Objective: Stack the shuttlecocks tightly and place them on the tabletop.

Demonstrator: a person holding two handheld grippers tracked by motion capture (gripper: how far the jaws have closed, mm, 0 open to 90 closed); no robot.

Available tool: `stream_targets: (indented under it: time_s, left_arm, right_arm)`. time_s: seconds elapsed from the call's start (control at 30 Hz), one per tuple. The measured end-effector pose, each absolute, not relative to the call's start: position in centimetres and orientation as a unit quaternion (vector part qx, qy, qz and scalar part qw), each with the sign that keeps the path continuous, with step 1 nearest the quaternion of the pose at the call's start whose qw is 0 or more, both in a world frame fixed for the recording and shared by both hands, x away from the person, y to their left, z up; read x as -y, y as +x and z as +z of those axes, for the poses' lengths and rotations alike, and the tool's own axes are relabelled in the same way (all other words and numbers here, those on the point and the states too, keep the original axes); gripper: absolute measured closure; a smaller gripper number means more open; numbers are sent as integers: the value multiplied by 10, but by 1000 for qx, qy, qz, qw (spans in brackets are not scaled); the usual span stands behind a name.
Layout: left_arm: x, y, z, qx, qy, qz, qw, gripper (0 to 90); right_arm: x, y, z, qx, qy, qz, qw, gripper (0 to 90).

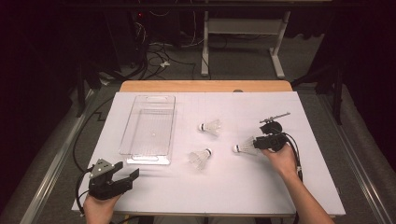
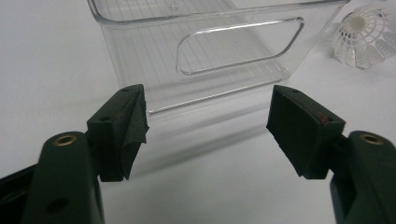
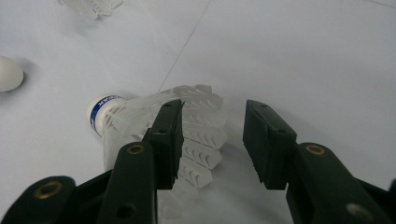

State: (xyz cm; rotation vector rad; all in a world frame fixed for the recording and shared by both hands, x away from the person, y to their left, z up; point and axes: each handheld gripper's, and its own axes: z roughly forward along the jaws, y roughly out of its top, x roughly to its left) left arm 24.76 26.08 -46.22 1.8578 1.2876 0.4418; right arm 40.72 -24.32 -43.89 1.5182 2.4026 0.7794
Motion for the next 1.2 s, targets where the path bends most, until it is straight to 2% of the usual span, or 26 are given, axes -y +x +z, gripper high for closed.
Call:
stream_targets:
  time_s: [1.2]
  left_arm:
    - [-260, 247, -462, -511, 736, 177, 408, 295]
  right_arm:
    - [267, 388, -432, -798, 516, 291, 111, 576]
